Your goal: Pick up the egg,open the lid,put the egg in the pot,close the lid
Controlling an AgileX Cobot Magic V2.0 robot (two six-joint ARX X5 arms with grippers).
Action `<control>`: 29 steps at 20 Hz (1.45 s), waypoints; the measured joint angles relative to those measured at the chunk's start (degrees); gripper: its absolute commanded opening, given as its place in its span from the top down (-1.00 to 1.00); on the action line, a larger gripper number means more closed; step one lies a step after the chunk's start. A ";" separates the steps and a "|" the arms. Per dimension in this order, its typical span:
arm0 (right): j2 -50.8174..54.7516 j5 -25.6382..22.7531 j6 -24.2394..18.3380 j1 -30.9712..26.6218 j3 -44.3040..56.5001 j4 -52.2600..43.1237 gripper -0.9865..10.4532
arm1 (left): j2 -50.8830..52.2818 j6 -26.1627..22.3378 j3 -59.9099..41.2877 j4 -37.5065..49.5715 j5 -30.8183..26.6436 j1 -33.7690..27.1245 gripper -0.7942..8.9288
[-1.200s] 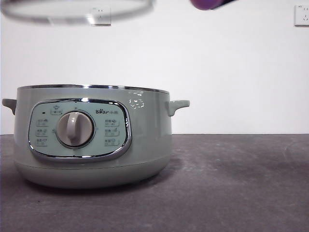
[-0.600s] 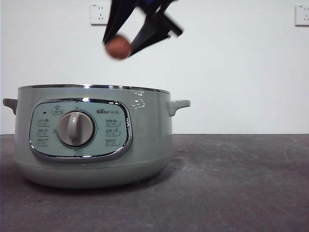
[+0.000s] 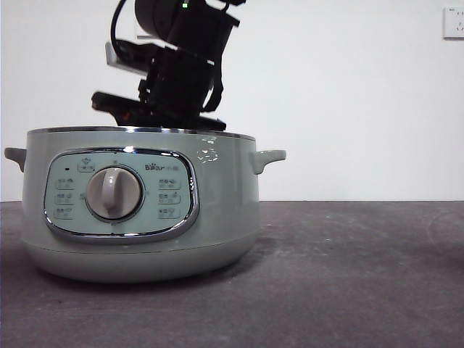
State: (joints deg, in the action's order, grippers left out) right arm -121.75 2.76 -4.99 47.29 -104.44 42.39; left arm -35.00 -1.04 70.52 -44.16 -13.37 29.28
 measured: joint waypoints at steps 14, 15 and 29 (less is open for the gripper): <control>-1.40 0.00 -0.17 -0.37 -0.02 0.15 0.16 | 0.13 0.00 0.00 -2.08 0.00 0.00 0.85; -1.40 0.02 0.07 -0.33 -0.13 0.50 0.16 | 0.04 0.00 0.00 -2.08 0.00 0.00 0.85; 29.99 -6.43 5.20 -7.72 -0.66 19.02 0.17 | -18.78 0.00 0.00 7.52 0.44 0.00 0.85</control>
State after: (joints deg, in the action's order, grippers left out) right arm -91.77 -3.66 0.21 39.57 -105.10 61.41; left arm -53.78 -1.04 70.52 -36.64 -12.93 29.28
